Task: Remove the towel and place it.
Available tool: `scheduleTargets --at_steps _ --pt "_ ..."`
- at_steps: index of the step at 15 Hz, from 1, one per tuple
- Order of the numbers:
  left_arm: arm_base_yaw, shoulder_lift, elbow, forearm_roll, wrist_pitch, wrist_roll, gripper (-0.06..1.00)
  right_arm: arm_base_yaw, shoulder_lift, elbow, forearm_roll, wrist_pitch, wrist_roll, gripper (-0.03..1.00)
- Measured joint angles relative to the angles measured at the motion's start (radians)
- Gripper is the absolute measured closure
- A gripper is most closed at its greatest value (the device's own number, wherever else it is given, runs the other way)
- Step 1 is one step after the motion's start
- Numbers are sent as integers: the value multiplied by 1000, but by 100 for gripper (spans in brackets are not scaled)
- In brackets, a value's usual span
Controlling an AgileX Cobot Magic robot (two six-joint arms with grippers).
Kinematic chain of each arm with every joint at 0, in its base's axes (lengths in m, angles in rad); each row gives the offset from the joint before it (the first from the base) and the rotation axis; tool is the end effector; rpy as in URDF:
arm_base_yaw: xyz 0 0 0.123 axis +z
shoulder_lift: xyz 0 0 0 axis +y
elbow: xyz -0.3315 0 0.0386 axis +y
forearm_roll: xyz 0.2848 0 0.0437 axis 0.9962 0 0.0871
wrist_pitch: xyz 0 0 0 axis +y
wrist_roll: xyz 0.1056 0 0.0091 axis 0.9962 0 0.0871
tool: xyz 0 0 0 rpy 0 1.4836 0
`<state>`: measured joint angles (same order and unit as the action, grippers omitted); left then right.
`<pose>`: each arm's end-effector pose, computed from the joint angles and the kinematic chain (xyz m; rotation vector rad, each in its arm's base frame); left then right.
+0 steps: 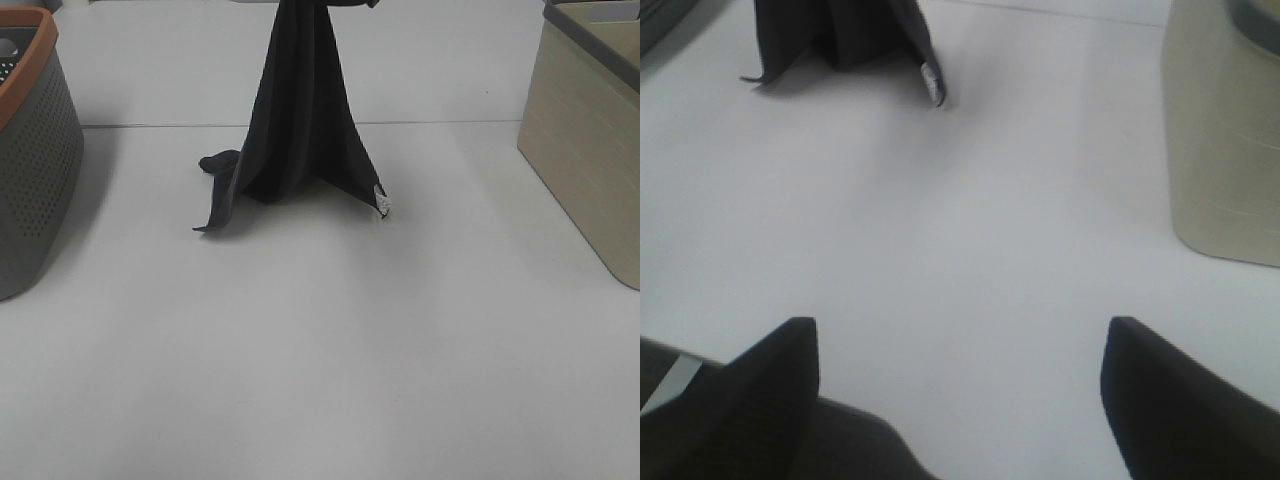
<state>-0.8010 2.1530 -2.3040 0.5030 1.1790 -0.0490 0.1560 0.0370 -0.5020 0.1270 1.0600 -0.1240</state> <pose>0.4160 -0.3613 0.3908 0.9107 2.1738 0.2618 -0.0045 0.0112 0.2896 -0.2929 2.0555 0.1726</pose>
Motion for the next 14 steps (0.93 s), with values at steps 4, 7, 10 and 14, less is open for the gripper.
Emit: scheduleTargets --at_steps 4,7,10,14 --pt "0 1 0 -3 35 0 94 0 270 -17 118 -47 -182 21" --pt "0 1 0 -18 35 0 94 0 458 -20 198 -177 -320 22" --pt "0 1 0 -61 35 0 94 0 775 -20 450 -447 -703 22" --pt "0 1 0 -72 36 4 94 16 1072 -20 812 -700 -1147 22"
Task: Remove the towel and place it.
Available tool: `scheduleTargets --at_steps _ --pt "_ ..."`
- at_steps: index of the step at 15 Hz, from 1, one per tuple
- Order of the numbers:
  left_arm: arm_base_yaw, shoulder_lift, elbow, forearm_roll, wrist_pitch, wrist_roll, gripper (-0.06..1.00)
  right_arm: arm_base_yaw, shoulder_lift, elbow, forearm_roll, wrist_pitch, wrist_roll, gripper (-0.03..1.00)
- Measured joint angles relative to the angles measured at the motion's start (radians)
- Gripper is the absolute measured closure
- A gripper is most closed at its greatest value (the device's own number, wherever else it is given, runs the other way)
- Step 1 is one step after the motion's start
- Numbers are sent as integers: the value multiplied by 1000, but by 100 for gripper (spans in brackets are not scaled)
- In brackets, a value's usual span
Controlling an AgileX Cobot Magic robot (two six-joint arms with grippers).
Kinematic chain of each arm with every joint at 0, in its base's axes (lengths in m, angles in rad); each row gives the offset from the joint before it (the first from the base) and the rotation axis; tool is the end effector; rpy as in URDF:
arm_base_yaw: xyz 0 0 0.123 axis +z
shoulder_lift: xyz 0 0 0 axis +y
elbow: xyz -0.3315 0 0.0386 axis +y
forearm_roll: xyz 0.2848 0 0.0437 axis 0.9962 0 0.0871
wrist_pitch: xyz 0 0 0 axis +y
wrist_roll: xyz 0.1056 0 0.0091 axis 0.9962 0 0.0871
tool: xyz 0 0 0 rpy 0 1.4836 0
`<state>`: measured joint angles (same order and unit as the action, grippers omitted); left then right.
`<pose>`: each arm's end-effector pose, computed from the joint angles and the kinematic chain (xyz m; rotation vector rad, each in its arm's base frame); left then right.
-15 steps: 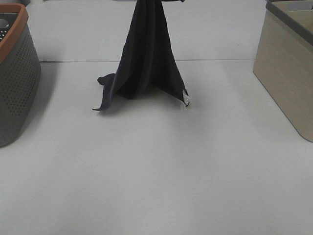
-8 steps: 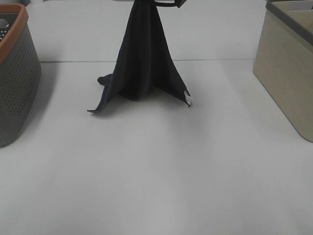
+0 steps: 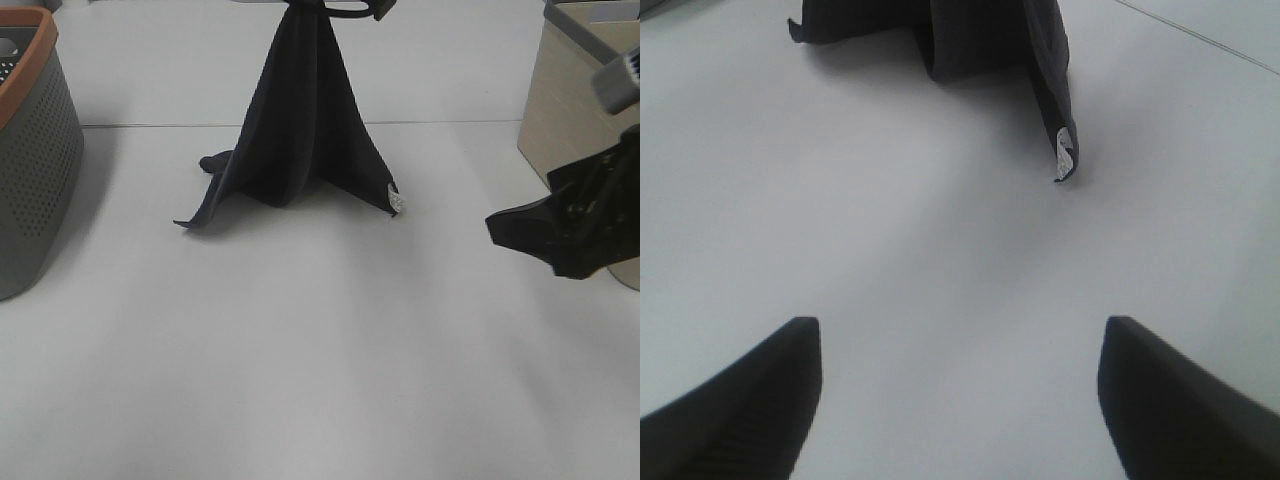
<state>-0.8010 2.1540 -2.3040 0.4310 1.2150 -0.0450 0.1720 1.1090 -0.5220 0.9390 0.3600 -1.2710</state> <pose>0.4104 -0.3638 0.3851 0.9246 2.2393 0.2009 0.2161 0.0682 0.2487 -0.7416 2.1390 0.2281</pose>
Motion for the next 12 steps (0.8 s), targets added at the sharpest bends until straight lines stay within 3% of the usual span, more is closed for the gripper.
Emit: scheduleTargets --at_steps 3,4,6,10,12 --pt "0 0 0 -6 0 0 94 173 234 -8 365 -248 -391 22" --pt "0 0 0 -7 0 0 94 236 322 -33 475 -353 -476 22" --pt "0 0 0 -8 0 0 94 313 500 -146 637 -454 -541 22" --pt "0 0 0 -8 0 0 94 316 702 -363 651 -466 -544 22" --pt "0 0 0 -8 0 0 94 316 770 -427 644 -535 -544 22"
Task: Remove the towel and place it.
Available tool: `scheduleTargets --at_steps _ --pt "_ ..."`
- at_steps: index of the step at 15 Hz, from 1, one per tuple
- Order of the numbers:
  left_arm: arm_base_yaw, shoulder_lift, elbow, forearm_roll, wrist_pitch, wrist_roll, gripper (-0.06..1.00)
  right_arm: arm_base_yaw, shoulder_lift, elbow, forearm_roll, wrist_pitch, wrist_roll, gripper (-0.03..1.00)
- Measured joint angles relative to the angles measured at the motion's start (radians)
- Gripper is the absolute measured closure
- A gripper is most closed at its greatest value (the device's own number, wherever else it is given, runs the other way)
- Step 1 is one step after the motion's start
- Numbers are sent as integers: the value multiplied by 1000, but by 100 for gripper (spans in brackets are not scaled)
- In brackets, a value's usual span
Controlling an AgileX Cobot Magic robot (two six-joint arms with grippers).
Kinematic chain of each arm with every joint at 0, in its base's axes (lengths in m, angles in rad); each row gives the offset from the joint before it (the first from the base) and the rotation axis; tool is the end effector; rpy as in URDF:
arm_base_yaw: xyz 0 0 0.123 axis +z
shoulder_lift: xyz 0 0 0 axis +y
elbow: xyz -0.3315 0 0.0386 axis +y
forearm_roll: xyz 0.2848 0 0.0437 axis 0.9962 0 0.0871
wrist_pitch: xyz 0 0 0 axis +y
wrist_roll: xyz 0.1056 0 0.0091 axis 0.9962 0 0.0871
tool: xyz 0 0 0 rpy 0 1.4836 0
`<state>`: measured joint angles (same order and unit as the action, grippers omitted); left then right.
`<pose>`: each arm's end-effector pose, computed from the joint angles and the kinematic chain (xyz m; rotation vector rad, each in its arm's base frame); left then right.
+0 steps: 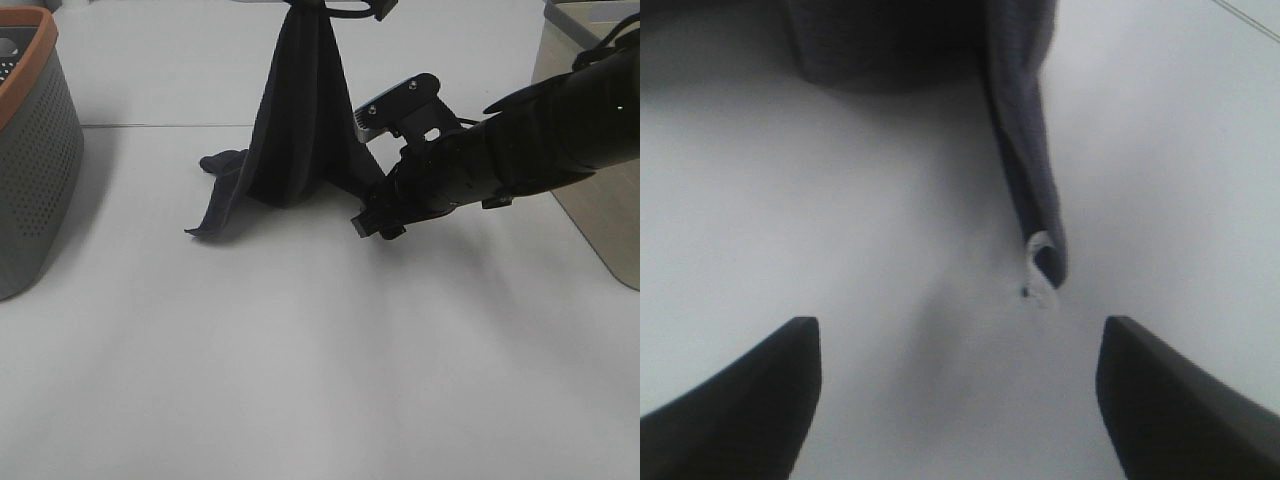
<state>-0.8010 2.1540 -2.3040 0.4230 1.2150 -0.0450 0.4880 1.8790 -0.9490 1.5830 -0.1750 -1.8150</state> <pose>0.4099 -0.3643 0.3848 0.9254 2.2430 0.1915 0.3724 0.1770 0.1469 -0.7702 2.2738 -0.0924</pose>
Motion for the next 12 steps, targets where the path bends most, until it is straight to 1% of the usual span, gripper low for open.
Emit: scheduleTargets --at_steps 1,2,5,7,8,10,12 --pt "0 0 0 0 0 0 94 0 35 -28 -12 -36 0 22" --pt "0 0 0 1 0 0 94 0 64 -54 -27 -48 0 22" --pt "0 0 0 5 0 0 94 0 133 -139 -77 -49 0 22" --pt "0 0 0 9 0 0 94 -1 179 -188 -99 -77 0 22" --pt "0 0 0 11 0 0 94 -12 199 -203 -101 -76 3 22" --pt "0 0 0 11 1 0 94 -65 232 -220 -123 -10 11 24" --pt "0 0 0 11 1 0 94 -92 241 -223 -154 -4 12 26"
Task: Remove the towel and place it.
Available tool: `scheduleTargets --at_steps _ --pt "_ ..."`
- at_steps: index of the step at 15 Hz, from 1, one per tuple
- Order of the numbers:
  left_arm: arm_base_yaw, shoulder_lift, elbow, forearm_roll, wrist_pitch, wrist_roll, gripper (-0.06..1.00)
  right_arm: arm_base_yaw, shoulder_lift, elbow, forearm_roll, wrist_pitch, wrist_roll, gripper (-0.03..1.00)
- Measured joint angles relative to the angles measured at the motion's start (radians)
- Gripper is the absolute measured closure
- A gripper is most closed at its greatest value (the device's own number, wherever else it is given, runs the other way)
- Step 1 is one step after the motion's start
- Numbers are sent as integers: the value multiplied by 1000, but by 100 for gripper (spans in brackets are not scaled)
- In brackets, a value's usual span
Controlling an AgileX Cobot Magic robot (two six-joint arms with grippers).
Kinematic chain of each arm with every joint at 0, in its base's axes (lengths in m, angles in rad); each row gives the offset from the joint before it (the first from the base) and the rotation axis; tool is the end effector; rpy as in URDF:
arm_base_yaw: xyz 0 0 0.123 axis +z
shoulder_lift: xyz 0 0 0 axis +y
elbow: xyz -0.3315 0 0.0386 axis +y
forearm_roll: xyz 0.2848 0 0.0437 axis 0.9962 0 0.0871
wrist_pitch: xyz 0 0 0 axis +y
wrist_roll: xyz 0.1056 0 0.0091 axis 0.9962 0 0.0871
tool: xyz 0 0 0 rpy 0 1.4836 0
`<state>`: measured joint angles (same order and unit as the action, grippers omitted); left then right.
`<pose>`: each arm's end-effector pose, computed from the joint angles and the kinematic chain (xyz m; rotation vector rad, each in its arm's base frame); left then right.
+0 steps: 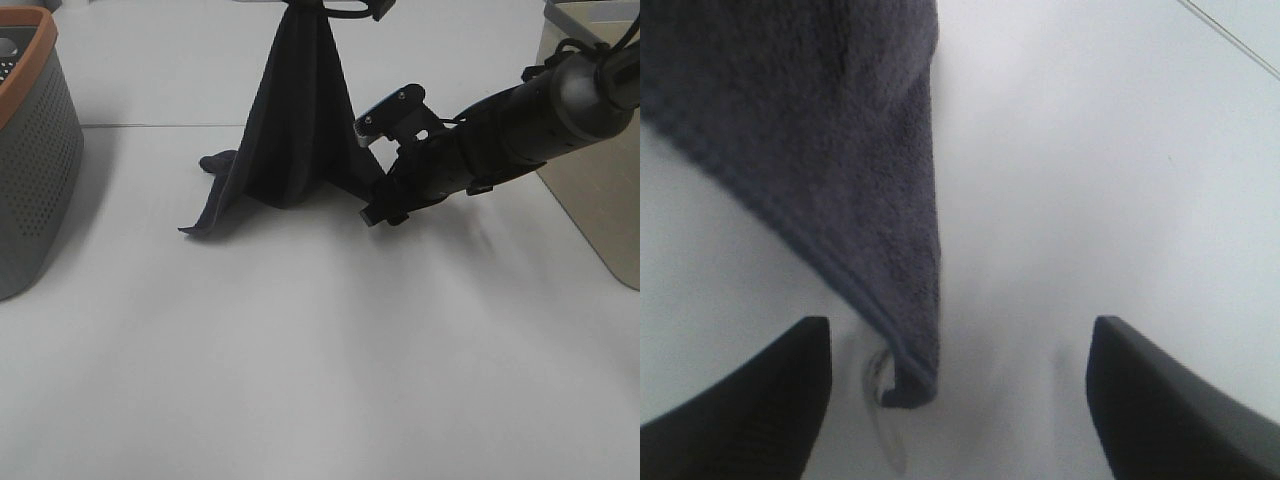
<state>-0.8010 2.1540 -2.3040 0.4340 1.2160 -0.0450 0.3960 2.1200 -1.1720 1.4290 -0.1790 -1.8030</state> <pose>0.4105 -0.3635 0.3851 0.9243 2.2388 0.2050 0.4478 0.1671 0.1024 -0.8268 2.2517 -0.2038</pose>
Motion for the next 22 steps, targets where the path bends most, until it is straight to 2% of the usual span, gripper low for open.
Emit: scheduleTargets --at_steps 3,6,8,12,13,15,16,20,22 --pt "0 0 0 0 0 0 94 -7 10 -8 -84 97 1 27" --pt "0 0 0 0 0 0 94 -6 50 -57 -101 98 24 27" --pt "0 0 0 0 0 0 94 -6 64 -96 -101 93 47 31" --pt "0 0 0 1 0 -9 94 -6 70 -97 -72 82 51 55" --pt "0 0 0 2 0 -12 94 -6 67 -82 -49 81 51 65" --pt "1 0 0 8 0 -11 94 -6 33 -27 -12 71 51 91" --pt "2 0 0 9 0 -11 94 -6 6 4 -6 67 51 95" --pt "4 -4 0 9 -10 -11 94 -6 -150 84 4 61 51 95" --pt "16 -26 0 -5 -72 -11 94 -6 -243 94 4 64 43 95"
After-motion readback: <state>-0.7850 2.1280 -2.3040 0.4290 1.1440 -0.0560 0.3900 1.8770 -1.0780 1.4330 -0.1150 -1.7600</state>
